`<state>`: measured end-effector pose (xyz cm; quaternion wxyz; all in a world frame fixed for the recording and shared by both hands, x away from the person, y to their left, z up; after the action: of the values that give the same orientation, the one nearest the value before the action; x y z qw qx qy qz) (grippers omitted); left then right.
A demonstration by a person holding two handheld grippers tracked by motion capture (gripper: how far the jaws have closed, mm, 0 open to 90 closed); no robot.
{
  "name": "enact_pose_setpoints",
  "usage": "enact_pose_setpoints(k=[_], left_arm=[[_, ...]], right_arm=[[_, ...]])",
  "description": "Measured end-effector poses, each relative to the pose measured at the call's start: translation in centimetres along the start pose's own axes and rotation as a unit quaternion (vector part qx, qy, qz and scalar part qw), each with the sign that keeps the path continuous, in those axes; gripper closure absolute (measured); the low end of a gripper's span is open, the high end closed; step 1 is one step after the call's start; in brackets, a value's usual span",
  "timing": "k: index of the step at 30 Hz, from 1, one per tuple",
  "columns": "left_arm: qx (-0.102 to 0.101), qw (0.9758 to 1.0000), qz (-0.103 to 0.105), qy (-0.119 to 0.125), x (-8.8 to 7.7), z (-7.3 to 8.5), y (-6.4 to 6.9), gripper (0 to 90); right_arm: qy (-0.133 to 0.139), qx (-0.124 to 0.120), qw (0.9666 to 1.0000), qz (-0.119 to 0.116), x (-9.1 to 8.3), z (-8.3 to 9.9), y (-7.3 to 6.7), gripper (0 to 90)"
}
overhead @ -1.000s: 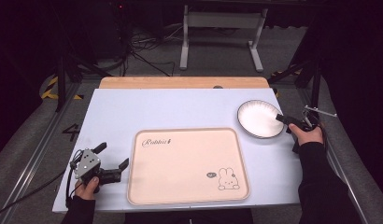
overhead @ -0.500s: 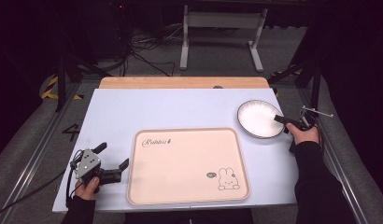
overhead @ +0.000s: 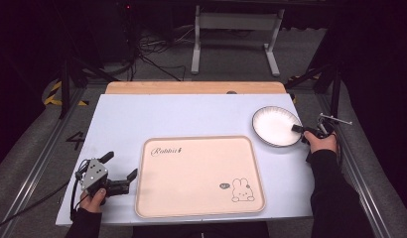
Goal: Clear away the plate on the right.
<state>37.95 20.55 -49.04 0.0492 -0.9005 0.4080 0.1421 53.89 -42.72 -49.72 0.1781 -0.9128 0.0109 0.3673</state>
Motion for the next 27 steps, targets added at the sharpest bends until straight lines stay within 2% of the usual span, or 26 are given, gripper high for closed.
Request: enact_pose_setpoints(k=[4, 7, 10, 12, 20, 24, 27], left_arm=[[-0.001, 1.0, -0.002, 0.0, 0.07, 0.02, 0.09, 0.2], [-0.001, 1.0, -0.002, -0.001, 0.07, 0.02, 0.09, 0.3], [-0.001, 1.0, -0.002, -0.001, 0.07, 0.01, 0.09, 0.2], [-0.003, 1.0, -0.001, 0.0, 0.09, 0.02, 0.11, 0.3], [-0.001, 1.0, -0.003, 0.0, 0.07, 0.01, 0.09, 0.3], [-0.001, 1.0, -0.003, -0.001, 0.04, 0.01, 0.09, 0.3], [0.0, 1.0, -0.004, -0.001, 0.02, 0.01, 0.08, 0.3]], right_arm=[[-0.001, 0.005, 1.0, 0.005, -0.04, 0.01, -0.03, 76.4], [-0.004, 0.02, 0.9998, 0.004, -0.05, -0.01, 0.03, 78.1], [-0.013, 0.049, 0.9987, -0.004, -0.1, -0.05, 0.15, 80.7], [-0.025, 0.074, 0.9968, -0.011, -0.25, -0.02, 0.3, 82.4], [-0.031, 0.101, 0.9944, -0.008, -0.42, -0.07, 0.22, 83.5], [-0.035, 0.113, 0.9929, 0.001, -0.69, -0.05, 0.14, 84.0], [-0.033, 0.114, 0.9929, 0.005, -0.82, -0.08, 0.06, 84.2]])
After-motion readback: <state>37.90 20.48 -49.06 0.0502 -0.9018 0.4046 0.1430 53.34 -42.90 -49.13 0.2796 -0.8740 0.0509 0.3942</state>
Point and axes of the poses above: each handheld gripper's, and its own axes: x roughly forward along the jaws, z roughly out of its underside, y roughly to its right, the point moved 7 cm from there along x, roughly forward along the jaws, and after that the axes turned 14 degrees about z, right-handed, at the moved point
